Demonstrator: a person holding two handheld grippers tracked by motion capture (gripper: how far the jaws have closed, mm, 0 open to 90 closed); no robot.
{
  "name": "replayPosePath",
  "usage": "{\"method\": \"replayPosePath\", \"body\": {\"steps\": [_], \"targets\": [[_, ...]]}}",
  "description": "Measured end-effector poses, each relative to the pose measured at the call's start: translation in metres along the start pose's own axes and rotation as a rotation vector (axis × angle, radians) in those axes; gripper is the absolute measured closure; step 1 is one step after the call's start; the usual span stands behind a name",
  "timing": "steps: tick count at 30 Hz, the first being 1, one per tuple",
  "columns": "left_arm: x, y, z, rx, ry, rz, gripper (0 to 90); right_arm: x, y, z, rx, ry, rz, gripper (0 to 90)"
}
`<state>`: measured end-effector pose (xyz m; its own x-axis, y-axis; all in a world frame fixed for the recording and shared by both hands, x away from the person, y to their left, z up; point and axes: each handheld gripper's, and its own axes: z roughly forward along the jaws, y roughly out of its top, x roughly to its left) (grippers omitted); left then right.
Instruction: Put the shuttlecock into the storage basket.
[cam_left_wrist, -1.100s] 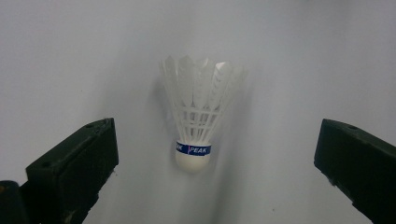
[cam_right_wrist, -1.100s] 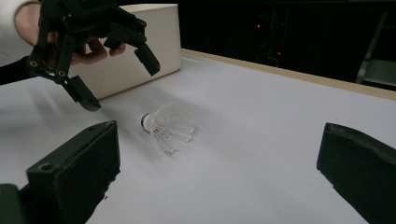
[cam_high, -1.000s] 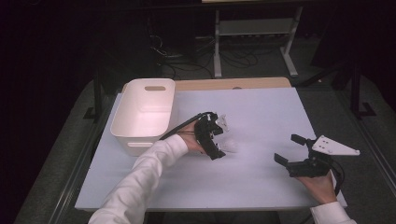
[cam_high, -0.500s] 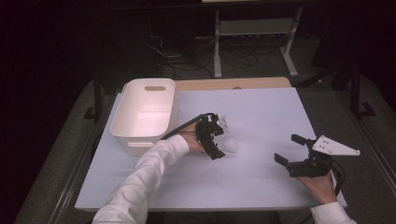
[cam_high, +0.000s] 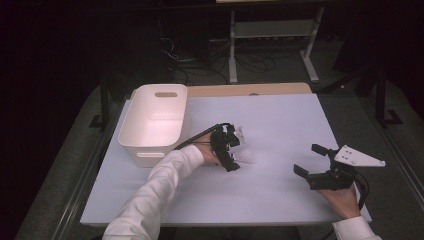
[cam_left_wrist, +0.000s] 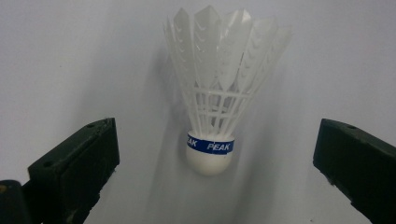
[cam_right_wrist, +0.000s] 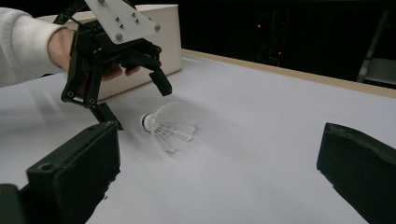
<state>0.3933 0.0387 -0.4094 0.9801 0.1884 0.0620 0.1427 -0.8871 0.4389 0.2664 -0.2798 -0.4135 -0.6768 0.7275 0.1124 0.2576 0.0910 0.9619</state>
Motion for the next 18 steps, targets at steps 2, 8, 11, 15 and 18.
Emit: {"method": "replayPosePath", "body": {"steps": [2, 8, 11, 15, 18], "targets": [[0.0, 0.0, 0.0, 0.002, 0.001, 0.003, 0.6, 0.0, 0.0, 0.0, 0.0, 0.001, 0.002, 0.0], [0.001, -0.001, 0.005, 0.018, 0.0, 0.012, 6.0, 0.001, 0.0, 0.001, 0.004, 0.004, 0.0, 0.0], [0.002, -0.002, 0.008, 0.03, -0.016, 0.004, 6.5, 0.0, 0.0, 0.0, 0.002, 0.006, 0.001, 0.0], [0.001, -0.002, 0.009, 0.04, -0.021, 0.01, 11.7, 0.0, 0.0, 0.0, -0.002, 0.013, 0.008, 0.0], [0.002, -0.003, 0.011, 0.046, -0.013, 0.01, 13.9, 0.0, -0.001, 0.0, 0.001, 0.014, 0.005, 0.0]]}}
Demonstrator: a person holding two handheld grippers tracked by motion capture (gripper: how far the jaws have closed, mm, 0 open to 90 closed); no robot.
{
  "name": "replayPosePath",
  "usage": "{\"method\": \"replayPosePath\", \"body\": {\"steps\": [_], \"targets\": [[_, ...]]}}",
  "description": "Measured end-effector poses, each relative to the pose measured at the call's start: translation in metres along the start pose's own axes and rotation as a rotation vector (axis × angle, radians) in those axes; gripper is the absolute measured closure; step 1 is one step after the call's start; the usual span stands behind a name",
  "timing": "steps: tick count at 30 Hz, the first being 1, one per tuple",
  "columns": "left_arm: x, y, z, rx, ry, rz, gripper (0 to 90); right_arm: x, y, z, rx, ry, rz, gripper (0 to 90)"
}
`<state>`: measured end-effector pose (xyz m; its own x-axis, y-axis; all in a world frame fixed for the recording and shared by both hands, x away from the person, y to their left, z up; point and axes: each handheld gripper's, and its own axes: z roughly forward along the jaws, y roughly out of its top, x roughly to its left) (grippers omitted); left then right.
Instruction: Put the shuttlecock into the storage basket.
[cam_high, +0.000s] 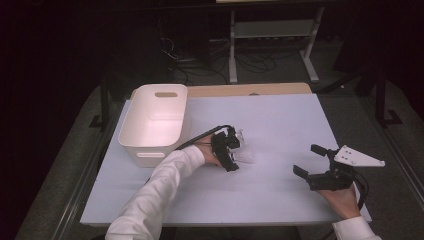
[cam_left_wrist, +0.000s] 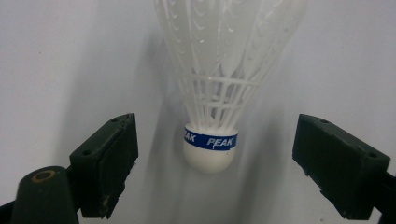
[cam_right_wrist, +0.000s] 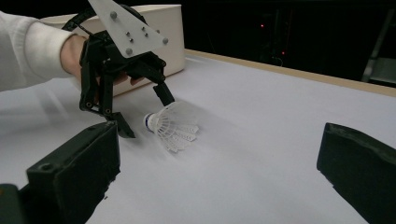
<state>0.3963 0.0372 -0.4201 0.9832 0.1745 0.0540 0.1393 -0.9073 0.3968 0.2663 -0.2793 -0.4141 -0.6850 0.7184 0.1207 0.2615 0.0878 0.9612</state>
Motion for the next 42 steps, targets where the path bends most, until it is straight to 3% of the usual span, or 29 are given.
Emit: {"method": "replayPosePath", "body": {"steps": [6, 21, 30, 42], "targets": [[0.0014, -0.0014, 0.0016, 0.021, 0.019, 0.006, 18.3, -0.0001, -0.0001, 0.0004, 0.001, 0.002, -0.001, 0.0], [0.0004, -0.0005, -0.0006, -0.006, 0.042, 0.018, 41.0, -0.0003, -0.0004, 0.0006, 0.004, 0.001, -0.003, 0.0], [-0.0015, -0.0009, -0.0002, 0.002, 0.05, 0.037, 50.3, -0.0004, -0.0003, 0.0007, 0.005, 0.0, -0.003, 0.0], [-0.0023, -0.0005, -0.0041, -0.022, 0.079, 0.069, 64.1, -0.0008, -0.0005, 0.0009, 0.006, -0.001, -0.006, 0.0]]}}
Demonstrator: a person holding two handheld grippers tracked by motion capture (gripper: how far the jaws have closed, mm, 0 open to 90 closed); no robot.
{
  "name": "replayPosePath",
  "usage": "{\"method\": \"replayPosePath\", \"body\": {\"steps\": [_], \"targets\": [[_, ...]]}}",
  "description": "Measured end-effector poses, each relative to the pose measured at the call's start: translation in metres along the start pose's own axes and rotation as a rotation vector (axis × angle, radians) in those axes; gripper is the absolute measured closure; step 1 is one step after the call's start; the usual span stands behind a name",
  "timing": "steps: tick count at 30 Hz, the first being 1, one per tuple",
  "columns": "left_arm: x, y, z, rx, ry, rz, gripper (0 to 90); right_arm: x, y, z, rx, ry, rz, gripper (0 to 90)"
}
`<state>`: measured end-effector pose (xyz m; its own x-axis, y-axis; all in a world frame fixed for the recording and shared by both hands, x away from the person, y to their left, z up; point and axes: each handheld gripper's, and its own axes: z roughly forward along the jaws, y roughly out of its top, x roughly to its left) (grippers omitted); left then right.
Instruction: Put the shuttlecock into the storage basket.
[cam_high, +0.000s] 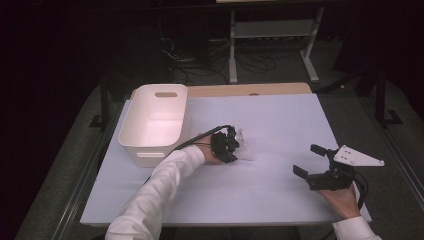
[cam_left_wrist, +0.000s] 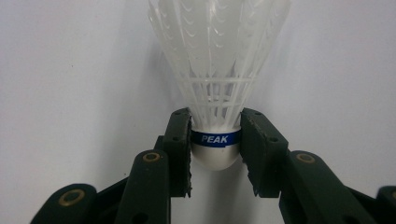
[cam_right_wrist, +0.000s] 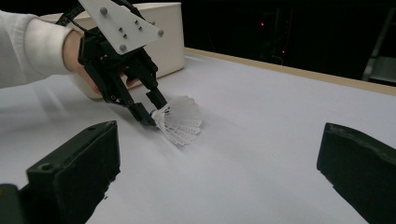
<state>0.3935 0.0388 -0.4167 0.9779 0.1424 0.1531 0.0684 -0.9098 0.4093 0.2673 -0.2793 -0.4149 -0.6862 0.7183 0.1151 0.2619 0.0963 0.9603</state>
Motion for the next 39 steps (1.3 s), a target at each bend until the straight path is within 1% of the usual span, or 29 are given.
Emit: {"method": "replayPosePath", "body": {"steps": [7, 17, 21, 26, 32, 34, 39], "targets": [[0.0, 0.0, 0.0, -0.001, -0.002, 0.006, 64.7, 0.0, 0.0, 0.0, 0.001, -0.001, 0.0, 0.0], [-0.001, 0.001, -0.003, -0.001, 0.01, 0.011, 64.9, 0.001, 0.0, 0.0, 0.002, -0.001, 0.0, 0.0], [-0.002, 0.002, -0.007, -0.011, 0.016, 0.009, 64.9, 0.001, 0.0, 0.001, -0.001, 0.001, 0.0, 0.0], [-0.002, 0.001, -0.012, -0.001, 0.021, 0.01, 64.9, 0.002, 0.001, 0.0, -0.006, 0.003, 0.001, 0.0], [-0.002, 0.002, -0.016, -0.007, 0.023, 0.003, 65.0, 0.002, 0.001, 0.001, -0.004, 0.004, 0.001, 0.0], [-0.002, 0.002, -0.02, 0.001, 0.028, 0.016, 65.0, 0.002, 0.001, 0.0, -0.006, 0.005, 0.003, 0.0], [-0.002, 0.003, -0.024, -0.006, 0.028, 0.012, 65.0, 0.002, 0.001, 0.001, -0.004, 0.007, 0.003, 0.0]]}}
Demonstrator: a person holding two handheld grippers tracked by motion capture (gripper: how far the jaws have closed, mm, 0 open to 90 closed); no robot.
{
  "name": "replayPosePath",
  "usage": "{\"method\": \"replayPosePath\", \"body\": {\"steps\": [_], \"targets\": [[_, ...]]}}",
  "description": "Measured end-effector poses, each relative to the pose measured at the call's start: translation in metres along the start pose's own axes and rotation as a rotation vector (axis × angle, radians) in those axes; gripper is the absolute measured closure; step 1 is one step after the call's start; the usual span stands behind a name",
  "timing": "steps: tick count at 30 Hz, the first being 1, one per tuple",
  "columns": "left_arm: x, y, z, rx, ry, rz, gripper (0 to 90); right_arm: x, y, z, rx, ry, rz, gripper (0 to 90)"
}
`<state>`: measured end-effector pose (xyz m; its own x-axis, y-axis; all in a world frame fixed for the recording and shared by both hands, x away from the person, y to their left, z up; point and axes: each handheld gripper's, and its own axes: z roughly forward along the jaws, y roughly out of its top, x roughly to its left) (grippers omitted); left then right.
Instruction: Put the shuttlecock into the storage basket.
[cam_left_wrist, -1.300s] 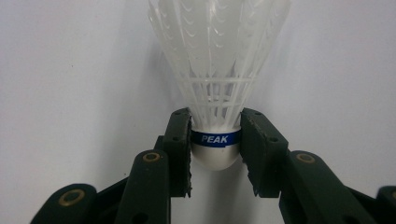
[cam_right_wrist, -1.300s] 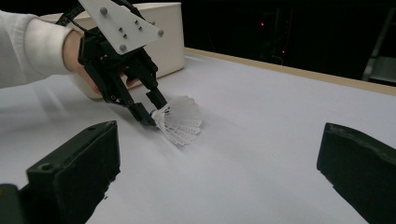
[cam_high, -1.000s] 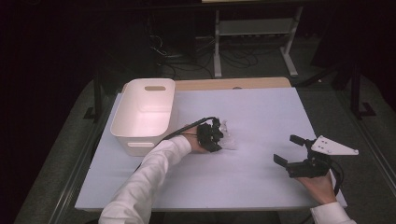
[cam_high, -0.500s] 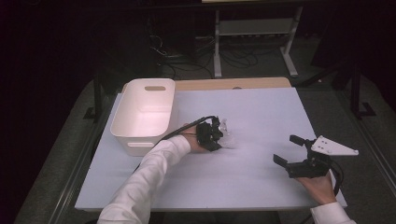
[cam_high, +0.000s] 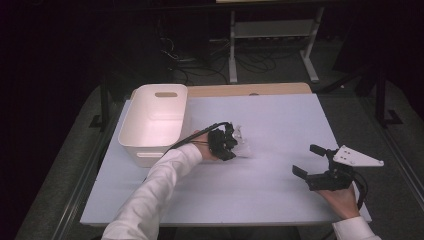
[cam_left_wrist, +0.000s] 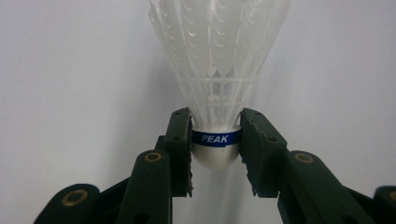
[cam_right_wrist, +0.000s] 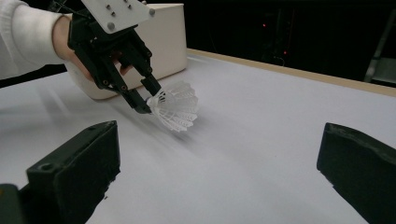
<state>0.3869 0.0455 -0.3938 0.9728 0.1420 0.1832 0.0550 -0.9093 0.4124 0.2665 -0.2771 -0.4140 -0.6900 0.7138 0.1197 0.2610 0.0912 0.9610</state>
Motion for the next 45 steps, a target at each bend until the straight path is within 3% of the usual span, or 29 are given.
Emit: {"method": "replayPosePath", "body": {"steps": [32, 45], "targets": [[-0.008, 0.007, -0.039, 0.036, -0.021, 0.006, 65.0, 0.001, 0.0, 0.0, 0.001, 0.003, -0.002, 0.0], [-0.002, 0.011, -0.061, 0.007, -0.038, -0.003, 65.0, 0.001, 0.0, 0.0, 0.001, 0.001, -0.001, 0.0]]}}
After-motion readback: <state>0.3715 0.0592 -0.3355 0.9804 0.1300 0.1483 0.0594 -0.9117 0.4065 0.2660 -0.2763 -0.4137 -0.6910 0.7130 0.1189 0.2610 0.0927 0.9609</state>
